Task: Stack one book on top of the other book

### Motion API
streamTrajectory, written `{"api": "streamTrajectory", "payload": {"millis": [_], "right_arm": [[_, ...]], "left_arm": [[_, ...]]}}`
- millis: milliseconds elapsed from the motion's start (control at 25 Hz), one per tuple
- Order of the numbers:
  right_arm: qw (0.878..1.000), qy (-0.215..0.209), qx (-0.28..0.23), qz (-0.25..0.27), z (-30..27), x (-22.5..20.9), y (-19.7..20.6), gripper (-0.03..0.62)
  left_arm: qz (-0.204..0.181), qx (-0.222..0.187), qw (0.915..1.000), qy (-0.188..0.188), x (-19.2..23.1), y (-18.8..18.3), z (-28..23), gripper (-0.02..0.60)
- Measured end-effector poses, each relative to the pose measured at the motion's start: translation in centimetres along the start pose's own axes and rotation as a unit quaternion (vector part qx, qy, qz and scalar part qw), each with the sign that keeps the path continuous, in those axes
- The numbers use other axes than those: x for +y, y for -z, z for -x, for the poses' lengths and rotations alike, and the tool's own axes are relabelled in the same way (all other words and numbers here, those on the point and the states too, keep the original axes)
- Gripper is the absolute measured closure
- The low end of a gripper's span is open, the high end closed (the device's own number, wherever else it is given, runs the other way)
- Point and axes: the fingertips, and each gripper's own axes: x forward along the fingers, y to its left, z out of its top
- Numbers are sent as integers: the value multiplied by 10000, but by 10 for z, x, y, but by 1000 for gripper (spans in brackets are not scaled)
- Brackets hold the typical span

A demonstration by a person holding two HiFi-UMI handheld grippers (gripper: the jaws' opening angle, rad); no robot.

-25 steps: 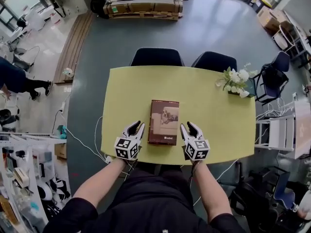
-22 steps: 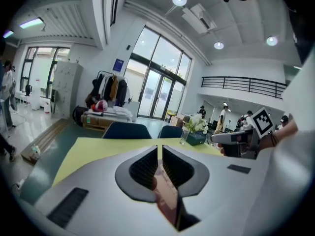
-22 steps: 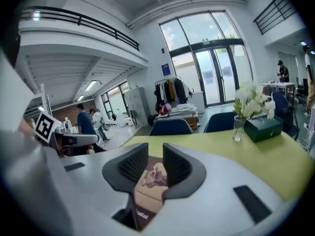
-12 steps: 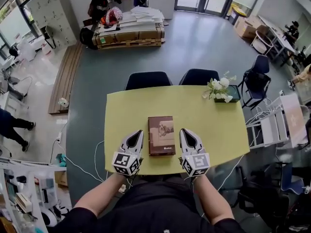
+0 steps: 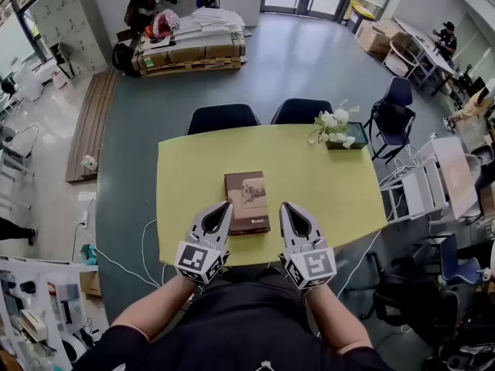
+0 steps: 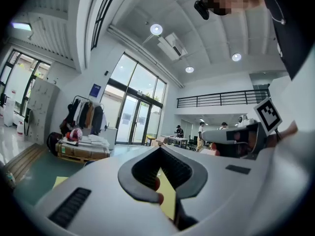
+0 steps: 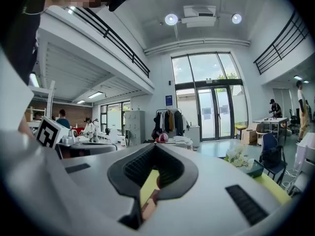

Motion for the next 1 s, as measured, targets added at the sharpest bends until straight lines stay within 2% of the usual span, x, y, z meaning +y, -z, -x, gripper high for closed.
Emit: {"api": "streamTrajectory", "payload": {"millis": [200, 360, 760, 1000], "right_arm": [[9995, -121, -269, 105, 34, 5, -24, 579], [9992, -222, -266, 216, 75, 6, -28, 579], [9961, -765, -406, 172, 209, -1, -19, 580], [9936, -1063, -391, 14, 272, 6, -8, 580]], "left_arm": [[-243, -272, 9993, 16, -43, -30, 13, 574], [-404, -339, 9985, -125, -87, -41, 30, 574], [-462, -370, 9970, -502, -227, -15, 89, 574], [-427, -272, 9942, -948, -271, 1, 135, 574]]}}
